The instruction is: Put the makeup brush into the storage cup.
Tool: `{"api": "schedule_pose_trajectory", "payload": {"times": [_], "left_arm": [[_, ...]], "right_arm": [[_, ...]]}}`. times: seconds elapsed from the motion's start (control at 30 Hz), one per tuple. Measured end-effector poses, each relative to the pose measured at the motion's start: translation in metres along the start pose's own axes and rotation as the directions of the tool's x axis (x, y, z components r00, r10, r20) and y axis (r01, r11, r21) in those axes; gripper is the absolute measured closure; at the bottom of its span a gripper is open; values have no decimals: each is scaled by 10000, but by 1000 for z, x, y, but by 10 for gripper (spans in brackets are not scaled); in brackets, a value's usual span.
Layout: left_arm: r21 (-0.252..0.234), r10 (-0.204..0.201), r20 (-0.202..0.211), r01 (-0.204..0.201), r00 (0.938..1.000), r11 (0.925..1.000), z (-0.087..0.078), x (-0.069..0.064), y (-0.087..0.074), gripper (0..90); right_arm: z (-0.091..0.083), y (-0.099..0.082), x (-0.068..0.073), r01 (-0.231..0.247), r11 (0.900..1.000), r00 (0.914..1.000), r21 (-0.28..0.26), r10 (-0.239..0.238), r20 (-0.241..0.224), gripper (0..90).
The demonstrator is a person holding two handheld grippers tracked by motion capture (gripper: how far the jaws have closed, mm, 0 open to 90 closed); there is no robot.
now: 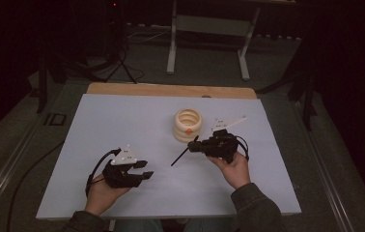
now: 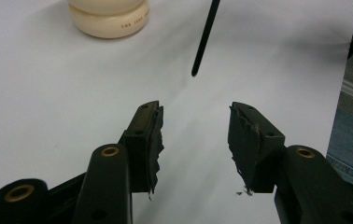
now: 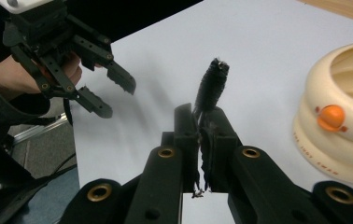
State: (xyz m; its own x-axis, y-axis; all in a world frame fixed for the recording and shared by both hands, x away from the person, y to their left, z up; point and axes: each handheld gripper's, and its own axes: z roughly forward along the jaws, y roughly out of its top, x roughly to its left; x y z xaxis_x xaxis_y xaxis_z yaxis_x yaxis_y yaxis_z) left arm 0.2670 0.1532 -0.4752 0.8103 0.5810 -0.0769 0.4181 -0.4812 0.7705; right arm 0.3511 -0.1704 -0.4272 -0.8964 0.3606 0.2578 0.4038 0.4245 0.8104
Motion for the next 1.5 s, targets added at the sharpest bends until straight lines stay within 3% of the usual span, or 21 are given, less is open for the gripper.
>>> {"api": "schedule_pose_trajectory", "payload": {"times": [0.63, 1.5], "left_arm": [[-112, -315, -208, 313, 9993, 9994, -5, 10, -3, 511], [-173, -510, -270, 506, 9983, 9986, -7, 16, -3, 483]], "right_arm": [[-22, 34, -17, 13, 9996, 9985, -294, 3, 543, 855], [-44, 73, -43, -65, 9985, 9895, -551, 143, 1435, 856]]}}
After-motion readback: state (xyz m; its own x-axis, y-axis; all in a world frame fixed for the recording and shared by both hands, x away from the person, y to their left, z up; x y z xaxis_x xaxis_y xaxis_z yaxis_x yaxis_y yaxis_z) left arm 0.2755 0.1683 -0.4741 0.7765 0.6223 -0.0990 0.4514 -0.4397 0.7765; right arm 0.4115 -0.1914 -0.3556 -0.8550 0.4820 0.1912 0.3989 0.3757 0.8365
